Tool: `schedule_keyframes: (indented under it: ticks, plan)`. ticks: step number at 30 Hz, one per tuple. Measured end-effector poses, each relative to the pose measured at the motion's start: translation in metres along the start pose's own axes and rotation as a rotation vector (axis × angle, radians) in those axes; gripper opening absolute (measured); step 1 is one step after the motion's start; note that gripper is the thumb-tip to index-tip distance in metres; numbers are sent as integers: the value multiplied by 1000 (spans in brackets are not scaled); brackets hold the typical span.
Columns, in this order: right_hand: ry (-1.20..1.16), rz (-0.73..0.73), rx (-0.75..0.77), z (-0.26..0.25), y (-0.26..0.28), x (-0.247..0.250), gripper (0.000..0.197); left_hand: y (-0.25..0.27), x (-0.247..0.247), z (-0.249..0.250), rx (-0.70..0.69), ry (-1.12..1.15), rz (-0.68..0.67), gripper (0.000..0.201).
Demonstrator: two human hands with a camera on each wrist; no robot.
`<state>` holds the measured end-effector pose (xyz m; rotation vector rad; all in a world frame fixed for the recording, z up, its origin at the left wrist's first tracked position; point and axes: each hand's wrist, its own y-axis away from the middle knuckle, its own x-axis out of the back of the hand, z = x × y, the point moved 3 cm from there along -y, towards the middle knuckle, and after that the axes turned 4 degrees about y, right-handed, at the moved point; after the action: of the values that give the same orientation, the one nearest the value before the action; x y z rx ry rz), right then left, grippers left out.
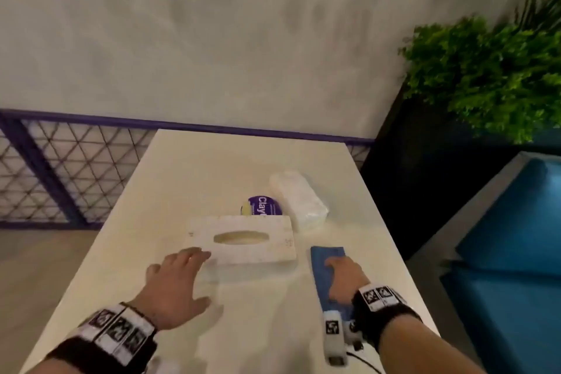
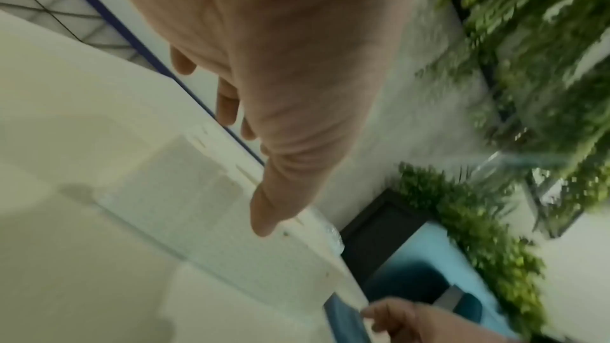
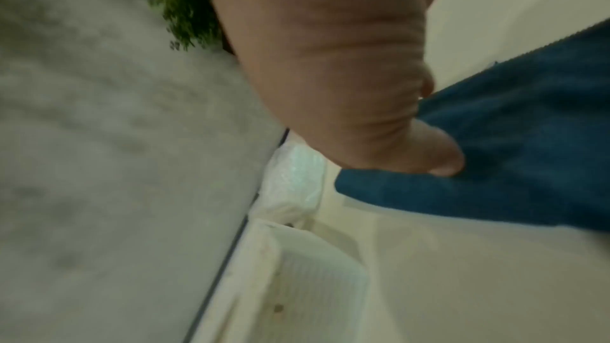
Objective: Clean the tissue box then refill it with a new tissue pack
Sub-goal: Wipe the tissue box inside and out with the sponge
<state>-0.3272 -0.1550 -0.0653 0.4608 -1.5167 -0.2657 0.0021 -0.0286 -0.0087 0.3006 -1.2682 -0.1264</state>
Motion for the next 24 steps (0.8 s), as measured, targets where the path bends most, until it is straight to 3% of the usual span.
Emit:
schedule_keyframes:
  ticks: [3,6,11,15,19,22,24]
  plan:
    - [183,-66,-12,-2,-2,-5,97,-24,-9,16,-61,-147,-7,94]
    - [290,-173,-26,-1,6,-18,111,-44,-13,23,-35,-233,13,89]
    - [225,-108,-19,4,17,-34,95,-59,-14,29,-13,-271,24,70]
    - [80,-109,-46,11,31,-17,56,-67,-8,27,-28,-250,39,65]
    - [-232,209,-64,-6,36,40,29,-73,4,18,-28,-266,31,66]
    - [-312,426,117,-56,40,86,45,-75,6,14,-39,-263,-27,70]
    - [-276,472,273,-103,38,93,54,-79,10,12,-19,-213,-38,71]
